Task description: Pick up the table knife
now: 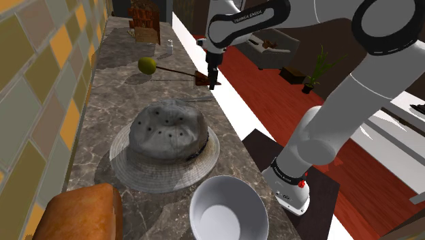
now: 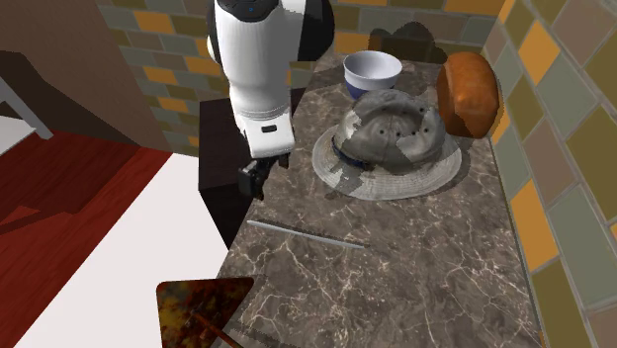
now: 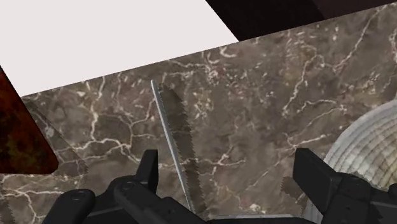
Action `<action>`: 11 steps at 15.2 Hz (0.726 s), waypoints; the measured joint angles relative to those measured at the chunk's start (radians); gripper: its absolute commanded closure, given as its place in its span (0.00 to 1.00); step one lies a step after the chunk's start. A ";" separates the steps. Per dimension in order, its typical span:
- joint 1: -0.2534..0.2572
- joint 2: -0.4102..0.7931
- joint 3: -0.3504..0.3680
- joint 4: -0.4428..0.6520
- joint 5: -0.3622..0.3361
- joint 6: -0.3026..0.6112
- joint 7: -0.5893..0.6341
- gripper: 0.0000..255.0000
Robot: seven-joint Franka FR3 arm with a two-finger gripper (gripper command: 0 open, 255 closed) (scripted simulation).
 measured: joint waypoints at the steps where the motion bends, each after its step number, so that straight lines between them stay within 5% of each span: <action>1: 0.009 0.043 0.004 0.026 0.006 0.019 -0.031 0.00; 6: 0.024 0.218 0.015 0.124 0.023 0.107 -0.194 0.00; 11: 0.026 0.267 0.022 0.115 0.030 0.166 -0.215 0.00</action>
